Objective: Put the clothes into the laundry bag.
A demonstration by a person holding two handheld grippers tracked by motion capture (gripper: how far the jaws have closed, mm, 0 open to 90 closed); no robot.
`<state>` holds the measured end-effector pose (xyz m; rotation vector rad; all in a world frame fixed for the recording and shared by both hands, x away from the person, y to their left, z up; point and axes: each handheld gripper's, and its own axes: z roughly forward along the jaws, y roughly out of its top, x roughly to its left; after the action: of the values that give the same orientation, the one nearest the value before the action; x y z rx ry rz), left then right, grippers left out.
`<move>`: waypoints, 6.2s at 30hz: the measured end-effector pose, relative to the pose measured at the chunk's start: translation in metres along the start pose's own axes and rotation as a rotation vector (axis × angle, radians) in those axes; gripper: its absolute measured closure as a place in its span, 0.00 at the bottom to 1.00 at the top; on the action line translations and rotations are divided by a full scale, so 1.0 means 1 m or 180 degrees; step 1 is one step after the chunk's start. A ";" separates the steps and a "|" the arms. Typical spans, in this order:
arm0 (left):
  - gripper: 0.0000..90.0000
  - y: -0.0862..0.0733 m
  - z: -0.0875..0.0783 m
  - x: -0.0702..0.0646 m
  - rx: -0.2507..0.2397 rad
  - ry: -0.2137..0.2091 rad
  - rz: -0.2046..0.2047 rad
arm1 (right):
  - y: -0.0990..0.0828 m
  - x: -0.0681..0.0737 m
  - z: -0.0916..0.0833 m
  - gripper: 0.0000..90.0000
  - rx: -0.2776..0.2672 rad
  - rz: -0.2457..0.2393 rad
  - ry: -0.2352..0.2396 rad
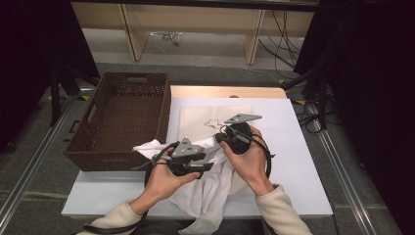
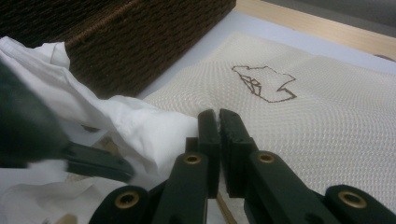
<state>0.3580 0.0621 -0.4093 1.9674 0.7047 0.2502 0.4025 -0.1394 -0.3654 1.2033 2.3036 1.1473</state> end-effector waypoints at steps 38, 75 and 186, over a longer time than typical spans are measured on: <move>0.96 0.020 -0.009 -0.004 0.0073 -0.0075 0.0011 | 0.000 -0.002 0.002 0.99 0.0089 0.0002 -0.0017; 0.39 -0.007 0.026 -0.012 0.0301 0.0204 0.0352 | 0.000 -0.001 0.001 0.99 0.0066 0.0010 0.0017; 0.60 -0.040 0.047 -0.011 0.0473 0.0335 0.0282 | -0.002 0.000 0.003 0.98 0.0126 0.0047 0.0025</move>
<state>0.3563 0.0344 -0.4653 2.1425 0.7222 0.3664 0.4033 -0.1386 -0.3684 1.2341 2.3374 1.1185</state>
